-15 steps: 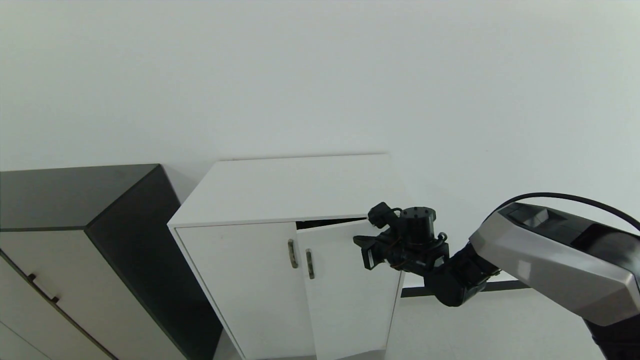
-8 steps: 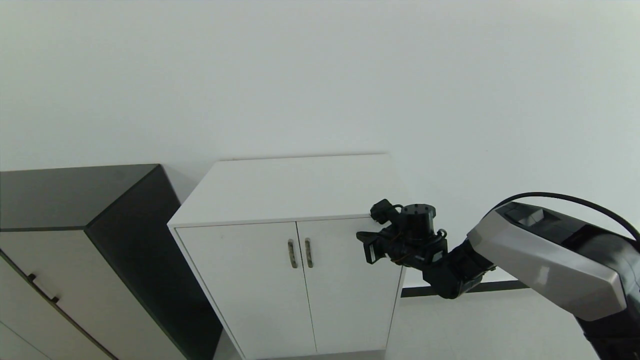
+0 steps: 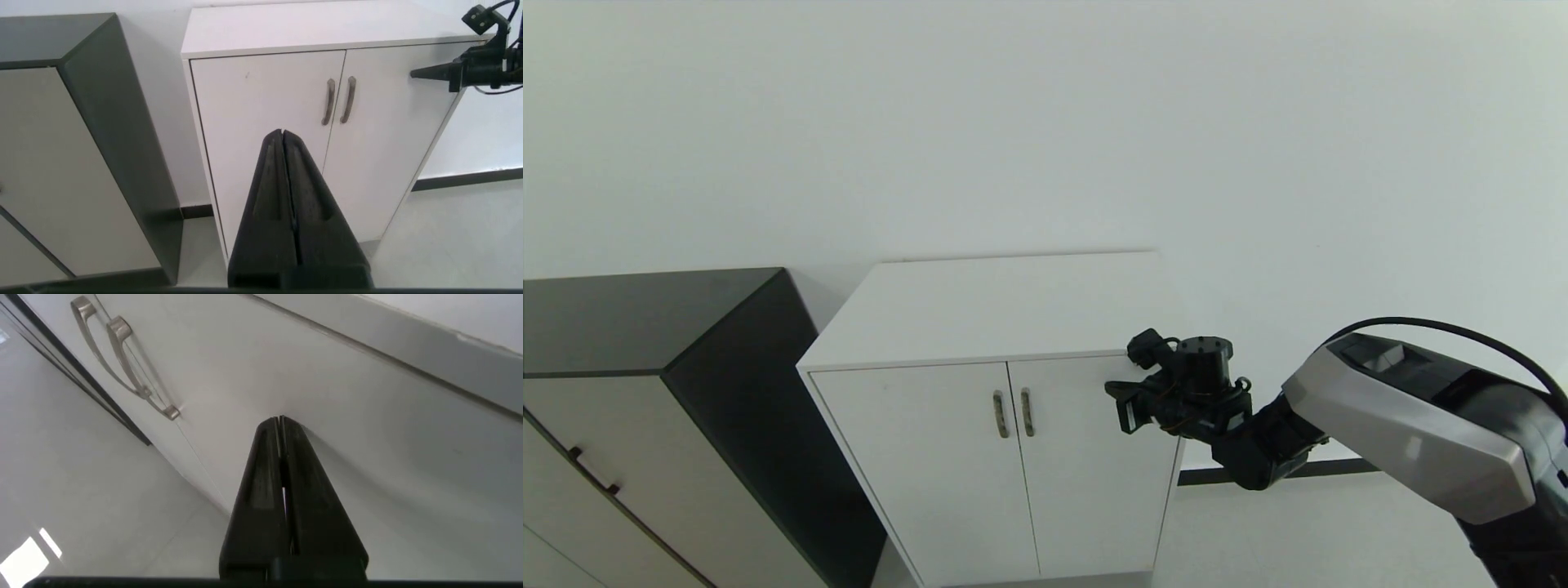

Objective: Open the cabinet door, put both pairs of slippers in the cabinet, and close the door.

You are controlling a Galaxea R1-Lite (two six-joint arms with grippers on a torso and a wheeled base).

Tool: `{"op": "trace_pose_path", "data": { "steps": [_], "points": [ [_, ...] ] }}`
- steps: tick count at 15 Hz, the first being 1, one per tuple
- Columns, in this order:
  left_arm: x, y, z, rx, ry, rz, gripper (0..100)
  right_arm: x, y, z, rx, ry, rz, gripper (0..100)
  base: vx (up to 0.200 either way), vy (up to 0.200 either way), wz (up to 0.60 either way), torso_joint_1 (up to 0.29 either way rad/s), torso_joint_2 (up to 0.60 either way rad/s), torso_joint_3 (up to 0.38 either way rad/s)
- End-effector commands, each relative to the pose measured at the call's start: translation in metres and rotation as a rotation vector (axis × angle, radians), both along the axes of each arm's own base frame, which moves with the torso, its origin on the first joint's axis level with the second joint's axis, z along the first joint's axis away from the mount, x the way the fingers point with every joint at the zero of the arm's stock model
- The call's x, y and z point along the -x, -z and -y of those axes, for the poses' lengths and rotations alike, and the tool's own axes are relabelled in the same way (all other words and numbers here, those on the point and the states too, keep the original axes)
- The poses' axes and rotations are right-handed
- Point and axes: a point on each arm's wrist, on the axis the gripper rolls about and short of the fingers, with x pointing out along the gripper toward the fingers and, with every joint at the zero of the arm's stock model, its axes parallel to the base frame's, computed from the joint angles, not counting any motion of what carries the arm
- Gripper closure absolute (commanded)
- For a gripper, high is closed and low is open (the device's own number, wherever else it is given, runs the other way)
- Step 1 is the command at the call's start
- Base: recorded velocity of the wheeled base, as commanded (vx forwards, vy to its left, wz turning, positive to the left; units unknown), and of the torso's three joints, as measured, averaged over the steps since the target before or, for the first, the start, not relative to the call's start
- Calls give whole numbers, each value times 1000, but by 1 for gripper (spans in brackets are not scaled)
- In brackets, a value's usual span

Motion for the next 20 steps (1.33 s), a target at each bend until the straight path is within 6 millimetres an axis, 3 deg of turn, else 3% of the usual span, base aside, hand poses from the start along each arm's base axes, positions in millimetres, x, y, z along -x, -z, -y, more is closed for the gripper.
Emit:
{"op": "trace_pose_path", "data": {
  "steps": [1, 2, 5, 8, 12, 14, 15, 20],
  "points": [
    [0, 0, 0, 0, 1, 0, 100, 8, -8, 3, -3, -3, 5, 100, 0, 0, 0, 0, 0, 0],
    [0, 0, 0, 0, 1, 0, 100, 12, -12, 5, -5, -4, 9, 100, 0, 0, 0, 0, 0, 0],
    [0, 0, 0, 0, 1, 0, 100, 64, -56, 27, -36, -20, 68, 100, 0, 0, 0, 0, 0, 0],
    [0, 0, 0, 2, 1, 0, 100, 115, -77, 59, -41, -18, 80, 100, 0, 0, 0, 0, 0, 0],
    [0, 0, 0, 20, 1, 0, 100, 195, -83, 122, -4, 153, 73, 100, 0, 0, 0, 0, 0, 0],
    [0, 0, 0, 18, -2, 0, 100, 224, -77, 147, 24, 199, 49, 100, 0, 0, 0, 0, 0, 0],
    [0, 0, 0, 18, -2, 0, 100, 247, -72, 166, 42, 239, 23, 100, 0, 0, 0, 0, 0, 0],
    [0, 0, 0, 23, -4, 0, 100, 300, -73, 200, 112, 318, -95, 100, 0, 0, 0, 0, 0, 0]
  ]
}}
